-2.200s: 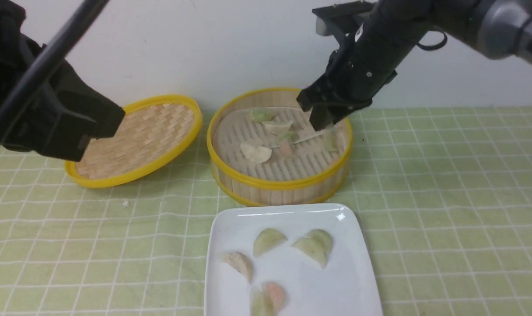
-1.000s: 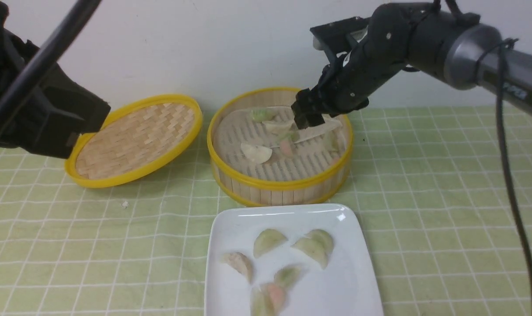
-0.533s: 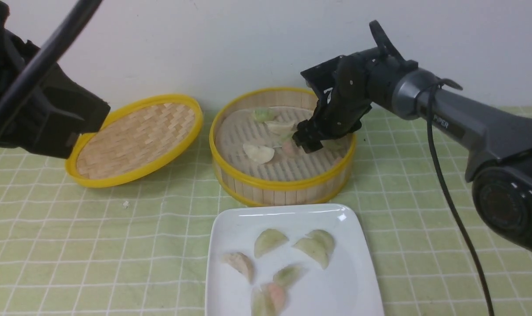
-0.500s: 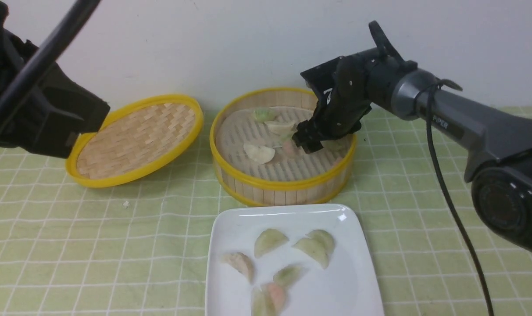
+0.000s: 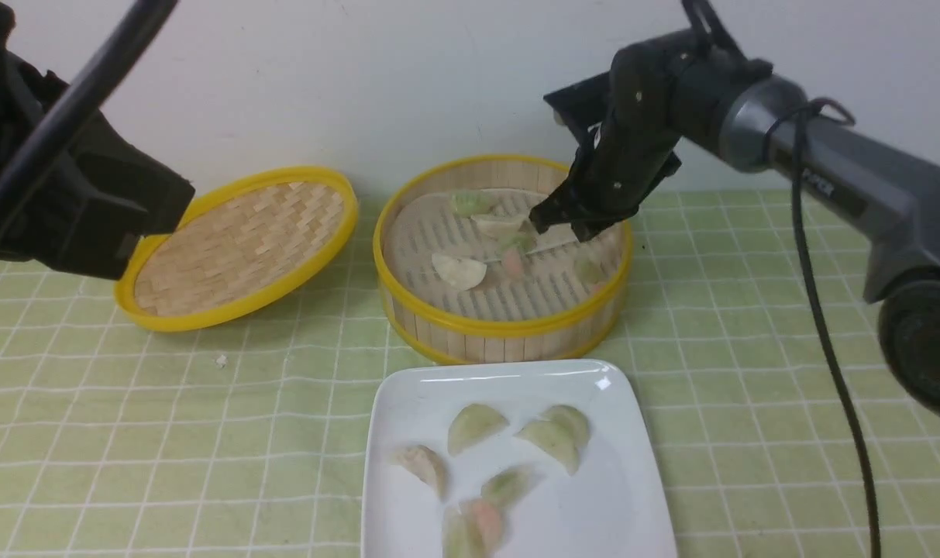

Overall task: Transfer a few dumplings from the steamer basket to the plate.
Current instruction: Use the right arm to grab a dumpling from inside the steamer

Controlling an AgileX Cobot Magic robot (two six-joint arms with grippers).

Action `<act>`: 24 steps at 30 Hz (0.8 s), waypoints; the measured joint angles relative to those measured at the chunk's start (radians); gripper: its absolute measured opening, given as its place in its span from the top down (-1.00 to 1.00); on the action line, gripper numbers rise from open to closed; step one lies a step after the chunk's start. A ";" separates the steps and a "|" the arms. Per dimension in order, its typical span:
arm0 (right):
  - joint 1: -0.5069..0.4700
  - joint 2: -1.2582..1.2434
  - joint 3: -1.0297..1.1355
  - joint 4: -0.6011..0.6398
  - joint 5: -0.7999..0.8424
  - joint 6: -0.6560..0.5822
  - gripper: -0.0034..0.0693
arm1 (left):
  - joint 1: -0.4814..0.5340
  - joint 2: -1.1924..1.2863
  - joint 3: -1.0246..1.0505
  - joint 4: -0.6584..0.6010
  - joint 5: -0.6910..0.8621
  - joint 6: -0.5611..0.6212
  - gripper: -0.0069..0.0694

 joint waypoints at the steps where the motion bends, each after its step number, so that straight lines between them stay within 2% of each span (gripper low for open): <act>1: 0.000 -0.031 0.000 0.015 0.023 -0.006 0.94 | 0.000 0.000 0.000 0.000 0.000 0.000 0.83; 8: -0.001 -0.173 0.000 0.128 0.102 -0.079 0.95 | 0.000 0.000 0.000 0.000 0.000 0.000 0.83; 14: -0.001 -0.169 0.000 0.120 0.107 -0.096 0.91 | 0.000 0.000 0.000 -0.006 0.000 0.000 0.83; 18: -0.001 -0.100 0.000 0.120 0.100 -0.129 0.63 | 0.000 0.000 0.000 -0.007 0.000 0.000 0.83; 22: -0.001 -0.027 0.000 0.111 0.064 -0.162 0.23 | 0.000 0.000 0.000 -0.007 0.000 0.000 0.83; 24: -0.001 0.022 0.000 0.089 0.028 -0.166 -0.08 | 0.000 0.000 0.000 -0.007 0.000 0.000 0.83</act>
